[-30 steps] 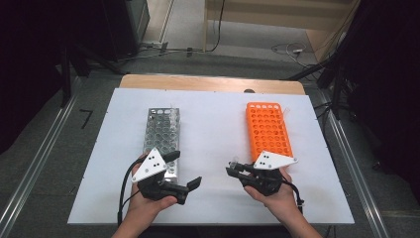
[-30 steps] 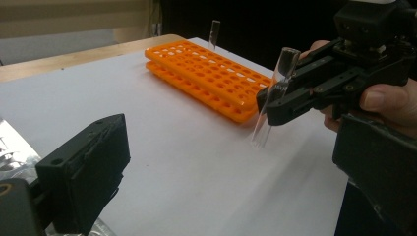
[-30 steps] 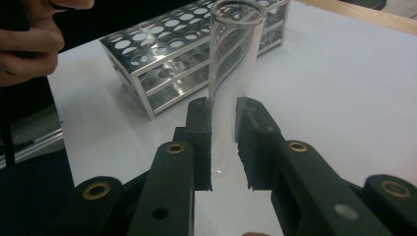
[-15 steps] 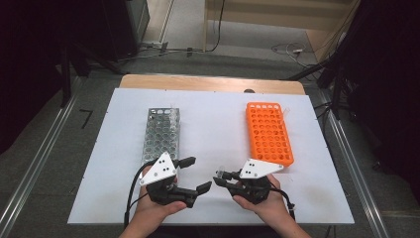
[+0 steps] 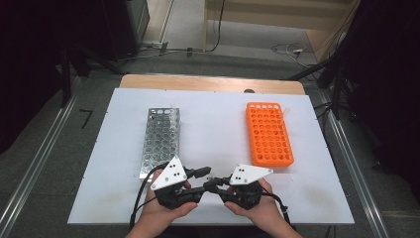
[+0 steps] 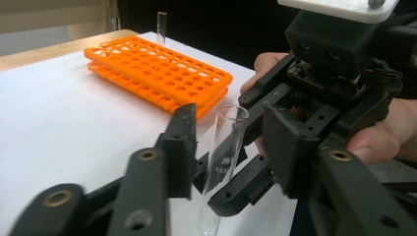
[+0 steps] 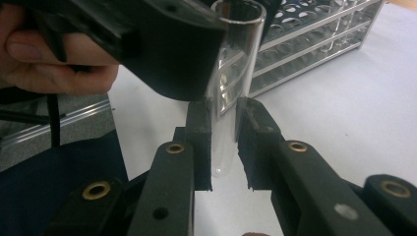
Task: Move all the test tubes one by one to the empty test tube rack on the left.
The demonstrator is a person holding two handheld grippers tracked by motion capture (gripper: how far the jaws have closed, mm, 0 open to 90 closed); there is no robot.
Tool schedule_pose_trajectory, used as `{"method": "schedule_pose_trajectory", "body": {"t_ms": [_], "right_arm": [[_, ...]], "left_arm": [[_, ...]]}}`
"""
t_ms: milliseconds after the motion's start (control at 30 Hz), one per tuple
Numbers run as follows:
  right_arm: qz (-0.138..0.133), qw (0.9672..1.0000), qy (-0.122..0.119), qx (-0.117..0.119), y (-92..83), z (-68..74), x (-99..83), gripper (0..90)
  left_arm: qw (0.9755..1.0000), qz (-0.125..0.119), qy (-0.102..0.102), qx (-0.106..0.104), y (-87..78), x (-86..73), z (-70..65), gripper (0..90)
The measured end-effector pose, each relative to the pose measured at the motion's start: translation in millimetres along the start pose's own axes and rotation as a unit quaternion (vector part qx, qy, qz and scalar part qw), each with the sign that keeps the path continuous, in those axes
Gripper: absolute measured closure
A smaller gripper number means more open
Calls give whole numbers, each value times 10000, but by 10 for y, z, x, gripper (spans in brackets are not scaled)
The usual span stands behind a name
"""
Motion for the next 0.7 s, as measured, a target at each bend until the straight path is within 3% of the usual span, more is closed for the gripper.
{"method": "schedule_pose_trajectory", "body": {"t_ms": [300, 700], "right_arm": [[34, 10000, -23, 40, 5, 36, 4, 740], [27, 10000, -7, 19, 12, 21, 3, 739]], "left_arm": [[9999, 60, 81, 28, 24, -12, -15, 725], [9998, 79, 115, 146, 28, -22, 12, 762]]}}
Point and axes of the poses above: each handheld gripper's, and its own axes: y roughly forward along the jaws, x roughly out of its top, z roughly to its left, the point moved 4 cm from there along y, roughly forward along the jaws, and after that the axes turned 14 degrees about y, right-handed, at the moved point
